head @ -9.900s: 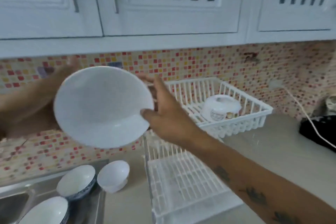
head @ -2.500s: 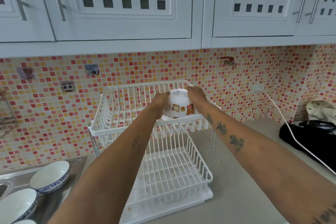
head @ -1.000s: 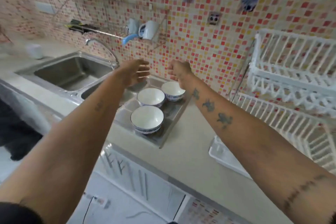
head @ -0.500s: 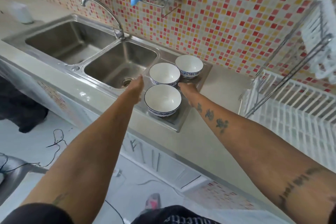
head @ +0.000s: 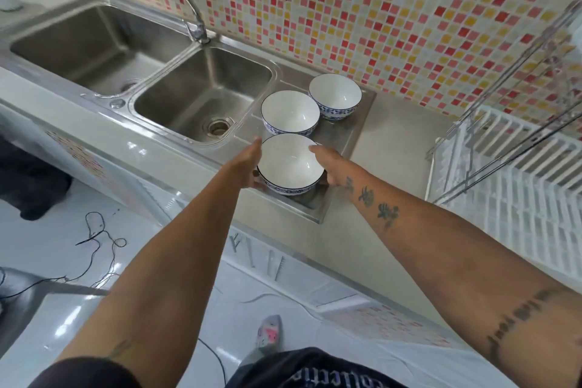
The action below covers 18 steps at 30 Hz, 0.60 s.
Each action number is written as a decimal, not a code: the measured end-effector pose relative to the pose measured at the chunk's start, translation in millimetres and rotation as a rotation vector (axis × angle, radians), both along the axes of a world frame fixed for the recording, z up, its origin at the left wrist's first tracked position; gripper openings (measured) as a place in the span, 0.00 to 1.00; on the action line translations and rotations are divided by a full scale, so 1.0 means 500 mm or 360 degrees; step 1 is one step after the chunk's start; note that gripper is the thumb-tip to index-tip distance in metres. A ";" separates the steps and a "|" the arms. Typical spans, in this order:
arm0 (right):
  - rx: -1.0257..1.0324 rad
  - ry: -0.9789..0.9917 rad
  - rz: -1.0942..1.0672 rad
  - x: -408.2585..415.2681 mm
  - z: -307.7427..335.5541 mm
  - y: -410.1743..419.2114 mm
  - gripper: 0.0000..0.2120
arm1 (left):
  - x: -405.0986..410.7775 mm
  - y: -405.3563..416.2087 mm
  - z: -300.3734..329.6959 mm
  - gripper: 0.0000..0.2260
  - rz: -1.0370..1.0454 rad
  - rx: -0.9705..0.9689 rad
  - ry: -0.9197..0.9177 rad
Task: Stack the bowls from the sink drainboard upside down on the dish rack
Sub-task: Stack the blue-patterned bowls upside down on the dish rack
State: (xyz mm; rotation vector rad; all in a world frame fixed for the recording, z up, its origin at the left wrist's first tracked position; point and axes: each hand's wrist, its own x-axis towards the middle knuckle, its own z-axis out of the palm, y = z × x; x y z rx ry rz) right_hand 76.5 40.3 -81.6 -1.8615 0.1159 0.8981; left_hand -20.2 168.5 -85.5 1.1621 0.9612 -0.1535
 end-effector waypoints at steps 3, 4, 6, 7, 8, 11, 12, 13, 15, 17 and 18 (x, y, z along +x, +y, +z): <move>0.0008 0.0113 -0.0056 -0.007 -0.011 -0.001 0.13 | 0.005 -0.019 -0.001 0.23 -0.0007 -0.0024 -0.0004; 0.0031 0.0140 -0.0082 -0.007 -0.016 0.000 0.15 | 0.006 -0.022 -0.001 0.21 -0.0003 -0.0024 -0.0001; 0.0104 0.0178 -0.0125 -0.010 -0.020 0.001 0.18 | 0.006 -0.024 0.001 0.21 0.0008 -0.0036 0.0004; 0.0124 0.0183 -0.0145 -0.014 -0.017 0.002 0.19 | 0.007 -0.024 0.001 0.23 0.0012 -0.0051 0.0001; 0.0128 0.0197 -0.0178 -0.016 -0.017 0.004 0.20 | 0.006 -0.025 0.002 0.24 0.0020 -0.0067 0.0003; 0.0068 0.0207 -0.0258 -0.006 -0.040 0.012 0.20 | 0.005 -0.032 0.007 0.24 0.0021 -0.0085 0.0014; 0.0049 0.0188 -0.0269 0.006 -0.059 0.014 0.21 | 0.003 -0.035 0.010 0.24 0.0030 -0.0091 0.0021; 0.0035 0.0169 -0.0274 0.010 -0.061 0.013 0.22 | 0.001 -0.038 0.013 0.24 0.0043 -0.0102 0.0033; 0.0016 0.0128 -0.0292 -0.011 -0.014 0.006 0.20 | -0.002 -0.041 0.021 0.26 0.0056 -0.0111 0.0054; 0.0040 0.0112 -0.0315 -0.027 0.033 -0.002 0.16 | -0.006 -0.045 0.045 0.28 0.0061 -0.0107 0.0066; 0.0069 0.0118 -0.0334 -0.030 0.056 -0.006 0.16 | -0.006 -0.047 0.062 0.27 0.0067 -0.0100 0.0049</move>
